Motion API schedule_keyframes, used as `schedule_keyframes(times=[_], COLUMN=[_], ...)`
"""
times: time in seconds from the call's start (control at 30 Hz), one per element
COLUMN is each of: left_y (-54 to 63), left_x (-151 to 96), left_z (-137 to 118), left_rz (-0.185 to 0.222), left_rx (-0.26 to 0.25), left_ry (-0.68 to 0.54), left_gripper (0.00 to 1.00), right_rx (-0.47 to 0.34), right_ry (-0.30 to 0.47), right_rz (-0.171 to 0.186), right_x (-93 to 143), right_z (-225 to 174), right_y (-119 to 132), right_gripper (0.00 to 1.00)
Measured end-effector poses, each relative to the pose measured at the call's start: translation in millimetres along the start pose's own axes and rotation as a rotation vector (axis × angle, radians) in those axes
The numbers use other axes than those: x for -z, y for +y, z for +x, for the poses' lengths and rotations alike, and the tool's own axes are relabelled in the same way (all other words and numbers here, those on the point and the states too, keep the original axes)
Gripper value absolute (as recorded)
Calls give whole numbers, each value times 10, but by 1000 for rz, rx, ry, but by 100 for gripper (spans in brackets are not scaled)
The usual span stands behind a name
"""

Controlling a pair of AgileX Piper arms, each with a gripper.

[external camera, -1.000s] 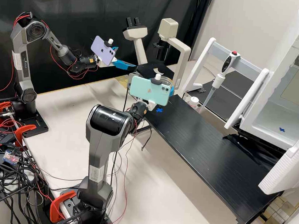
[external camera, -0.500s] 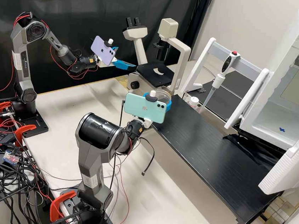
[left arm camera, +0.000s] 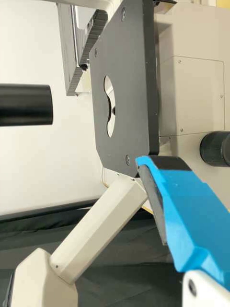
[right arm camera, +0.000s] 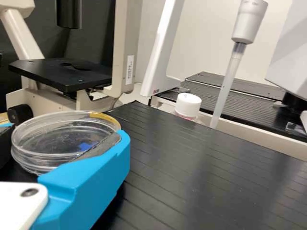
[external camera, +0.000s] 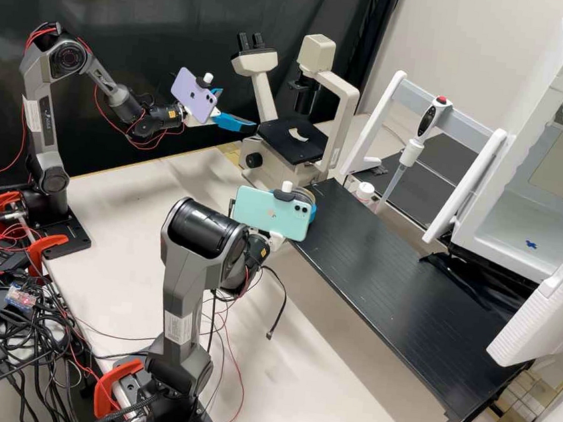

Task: Move the petri dish to the bench

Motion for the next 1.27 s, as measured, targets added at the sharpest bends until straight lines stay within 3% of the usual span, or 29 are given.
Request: schedule_keyframes(times=[0.03, 0.07, 0.5, 0.67, 0.87, 1.0, 1.1, 1.27], left_y=[0, 0, 0, 0, 0, 0, 0, 0], left_x=[0, 0, 0, 0, 0, 0, 0, 0], left_z=[0, 0, 0, 0, 0, 0, 0, 0], left_rz=[0, 0, 0, 0, 0, 0, 0, 0], left_rx=[0, 0, 0, 0, 0, 0, 0, 0], left_ry=[0, 0, 0, 0, 0, 0, 0, 0], left_gripper=[100, 100, 100, 100, 100, 100, 100, 100], right_rx=[0, -3, -14, -44, -217, -389, -532, -625], right_ry=[0, 0, -5, 11, 99, 183, 244, 237], right_rz=[0, 4, 9, -18, -49, -37, 2, 78], right_x=[-2, -10, -49, -25, 86, 210, 276, 213], right_z=[2, -3, -48, -174, -543, -825, -1026, -1112], right_y=[-3, -5, 4, 75, 398, 635, 823, 966], right_gripper=[0, 100, 100, 100, 100, 100, 100, 100])
